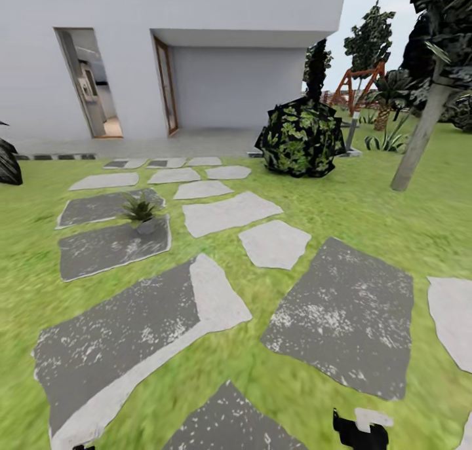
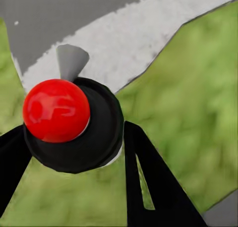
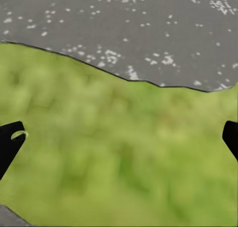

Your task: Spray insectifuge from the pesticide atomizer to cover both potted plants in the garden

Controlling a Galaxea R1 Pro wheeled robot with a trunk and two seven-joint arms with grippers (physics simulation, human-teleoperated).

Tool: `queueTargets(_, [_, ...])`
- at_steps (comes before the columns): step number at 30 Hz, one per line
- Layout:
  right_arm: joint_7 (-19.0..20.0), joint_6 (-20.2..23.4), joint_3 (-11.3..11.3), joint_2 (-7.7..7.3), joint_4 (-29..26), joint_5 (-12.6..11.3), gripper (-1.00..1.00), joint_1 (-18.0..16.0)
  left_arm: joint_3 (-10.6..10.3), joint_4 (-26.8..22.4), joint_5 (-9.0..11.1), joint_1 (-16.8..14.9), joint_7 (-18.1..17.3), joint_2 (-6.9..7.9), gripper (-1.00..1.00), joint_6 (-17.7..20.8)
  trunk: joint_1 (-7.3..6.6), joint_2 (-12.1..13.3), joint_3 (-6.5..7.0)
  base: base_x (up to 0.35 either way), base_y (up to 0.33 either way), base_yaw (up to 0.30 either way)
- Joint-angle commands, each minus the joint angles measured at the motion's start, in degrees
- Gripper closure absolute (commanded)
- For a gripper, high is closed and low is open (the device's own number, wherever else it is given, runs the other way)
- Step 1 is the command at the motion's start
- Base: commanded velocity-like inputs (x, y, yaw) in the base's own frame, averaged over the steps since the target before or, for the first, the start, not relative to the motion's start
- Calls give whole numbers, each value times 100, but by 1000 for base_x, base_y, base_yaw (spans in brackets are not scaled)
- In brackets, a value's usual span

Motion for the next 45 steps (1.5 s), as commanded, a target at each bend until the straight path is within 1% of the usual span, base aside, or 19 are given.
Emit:
queueTargets(1, [-27,-22,-30,0,7,60,-100,-4,50,8,-56,-4,-23,-1,100,-19,2,-2,-5,280,232,278])
queueTargets(12, [-27,-19,-30,2,7,63,-100,-4,50,8,-56,0,-23,-1,100,-19,2,-2,-5,302,174,278])
queueTargets(24, [-27,-19,-30,2,2,63,-100,-4,48,8,-56,2,-23,-1,100,-19,2,-2,-2,336,12,278])
queueTargets(35, [-27,-21,-30,2,-2,59,-100,-4,51,8,-56,1,-23,3,100,-19,2,-2,54,337,0,238])
queueTargets(41, [-16,-16,-28,-8,-2,76,-100,-4,53,7,-56,0,-23,5,100,-19,2,-2,63,337,0,62])
queueTargets(45, [-8,-16,-22,-71,5,99,-100,-4,49,8,-56,2,-23,0,100,-19,2,-2,63,337,0,3])
